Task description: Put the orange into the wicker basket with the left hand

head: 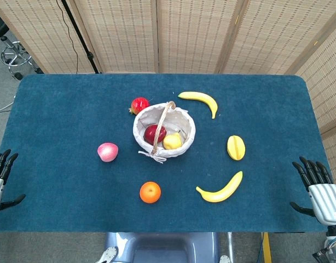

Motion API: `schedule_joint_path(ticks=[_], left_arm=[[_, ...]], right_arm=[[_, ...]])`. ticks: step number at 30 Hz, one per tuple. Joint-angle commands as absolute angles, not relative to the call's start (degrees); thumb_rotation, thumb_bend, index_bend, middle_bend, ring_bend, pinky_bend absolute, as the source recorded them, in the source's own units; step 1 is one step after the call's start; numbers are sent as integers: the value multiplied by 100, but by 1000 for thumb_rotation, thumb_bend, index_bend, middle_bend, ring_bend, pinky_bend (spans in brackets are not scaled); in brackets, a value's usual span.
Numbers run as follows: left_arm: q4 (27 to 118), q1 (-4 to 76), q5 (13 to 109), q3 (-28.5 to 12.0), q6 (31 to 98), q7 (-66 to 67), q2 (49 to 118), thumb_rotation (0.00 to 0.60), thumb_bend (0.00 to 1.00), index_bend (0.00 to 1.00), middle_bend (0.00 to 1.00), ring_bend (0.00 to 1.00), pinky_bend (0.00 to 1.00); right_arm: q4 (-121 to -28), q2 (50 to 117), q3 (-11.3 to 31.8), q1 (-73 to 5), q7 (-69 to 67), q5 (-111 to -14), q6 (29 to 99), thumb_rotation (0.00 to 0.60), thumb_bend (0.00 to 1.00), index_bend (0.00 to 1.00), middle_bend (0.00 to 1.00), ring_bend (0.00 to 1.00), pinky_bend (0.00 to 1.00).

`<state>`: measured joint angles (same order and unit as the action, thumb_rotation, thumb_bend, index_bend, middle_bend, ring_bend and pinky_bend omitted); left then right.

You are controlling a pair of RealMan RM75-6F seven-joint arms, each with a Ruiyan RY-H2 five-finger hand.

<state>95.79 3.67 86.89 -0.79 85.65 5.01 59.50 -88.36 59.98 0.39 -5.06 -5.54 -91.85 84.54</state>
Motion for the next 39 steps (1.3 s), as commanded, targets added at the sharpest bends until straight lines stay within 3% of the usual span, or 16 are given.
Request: schedule_joint_path(ticks=[1,20,24,31,39], left_arm=[[9578,364,8701,-76,8573,503,5956,600,0,0,0,0,0],[9653,358,8741,-40,8532,291,5951,600,0,0,0,0,0],[9952,520,9200,170,8261,-245,5962,600,0,0,0,0,0],[10605,825,9663,326,7826,27,6197,600,0,0,0,0,0],[11012,1287,9496,337,6912,414,6809,600,0,0,0,0,0]], right_arm=[[-8844,5992,35,-505,-562,-9195,8459,600,0,0,0,0,0],[-8819,5921,25,-462,-673,-9156,8489,600,0,0,0,0,0],[-8801,5925,21,-461,-694,-9165,8490,600,0,0,0,0,0],[-8792,5945,34,-460,-750,-9138,8485,600,0,0,0,0,0],[-8764,5944,56,-454,-855,-9112,8503,600,0,0,0,0,0]])
